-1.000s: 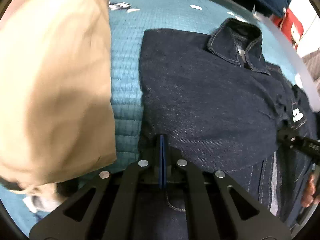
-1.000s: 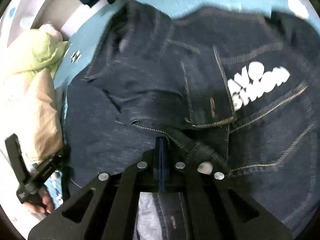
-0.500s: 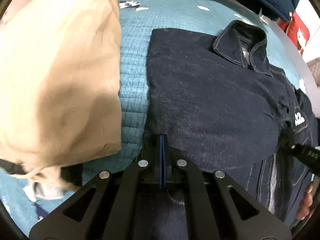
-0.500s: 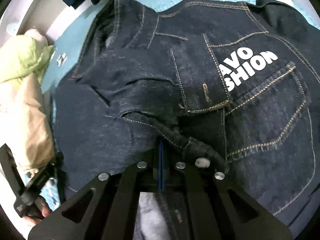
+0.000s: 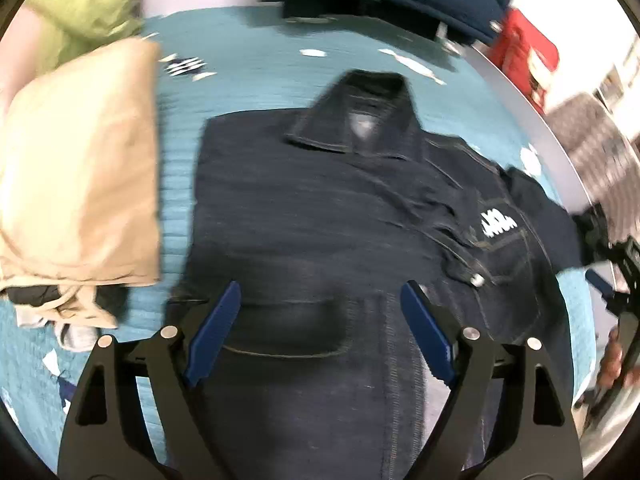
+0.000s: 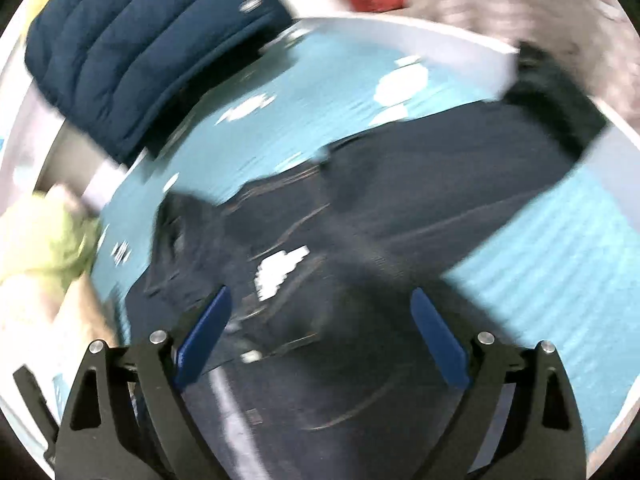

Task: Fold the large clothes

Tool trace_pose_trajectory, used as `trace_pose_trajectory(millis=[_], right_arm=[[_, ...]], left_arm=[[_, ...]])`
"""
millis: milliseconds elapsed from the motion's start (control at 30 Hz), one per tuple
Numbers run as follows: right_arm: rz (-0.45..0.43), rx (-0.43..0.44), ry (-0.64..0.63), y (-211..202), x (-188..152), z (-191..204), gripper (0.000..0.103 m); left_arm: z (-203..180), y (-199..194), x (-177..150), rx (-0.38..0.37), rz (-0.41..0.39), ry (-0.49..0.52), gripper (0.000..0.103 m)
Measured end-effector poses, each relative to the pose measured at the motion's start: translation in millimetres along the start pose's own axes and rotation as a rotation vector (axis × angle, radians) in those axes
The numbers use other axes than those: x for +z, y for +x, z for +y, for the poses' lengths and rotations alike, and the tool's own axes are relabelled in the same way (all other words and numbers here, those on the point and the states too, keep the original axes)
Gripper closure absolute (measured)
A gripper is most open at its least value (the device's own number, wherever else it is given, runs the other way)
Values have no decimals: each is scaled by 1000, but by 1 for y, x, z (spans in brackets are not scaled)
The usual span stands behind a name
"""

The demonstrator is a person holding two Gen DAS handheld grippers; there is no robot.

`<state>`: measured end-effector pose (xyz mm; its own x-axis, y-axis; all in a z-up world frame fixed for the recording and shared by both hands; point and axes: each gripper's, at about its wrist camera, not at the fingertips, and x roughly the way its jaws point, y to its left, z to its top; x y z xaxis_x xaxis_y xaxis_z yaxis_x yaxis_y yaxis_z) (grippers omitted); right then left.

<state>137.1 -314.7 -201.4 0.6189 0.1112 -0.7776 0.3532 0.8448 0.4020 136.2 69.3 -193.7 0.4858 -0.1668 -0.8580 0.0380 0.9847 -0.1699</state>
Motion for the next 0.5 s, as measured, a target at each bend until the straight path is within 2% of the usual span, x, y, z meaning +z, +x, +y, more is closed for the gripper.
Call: trace_pose_trajectory(millis=[233, 300, 367, 433, 500], right_arm=[[-158, -223, 73, -4, 38, -105, 15], [-165, -214, 96, 3, 47, -127, 15], [-175, -224, 101, 9, 55, -145, 20], [-183, -252, 100, 13, 63, -164, 29], [-179, -219, 110, 18, 69, -176, 38]], left_arm=[[-49, 17, -3, 43, 51, 92, 20], [-59, 21, -2, 43, 52, 90, 20], [-66, 25, 1, 39, 54, 80, 20], [-76, 29, 3, 33, 60, 73, 20], [-85, 31, 5, 24, 55, 67, 20]])
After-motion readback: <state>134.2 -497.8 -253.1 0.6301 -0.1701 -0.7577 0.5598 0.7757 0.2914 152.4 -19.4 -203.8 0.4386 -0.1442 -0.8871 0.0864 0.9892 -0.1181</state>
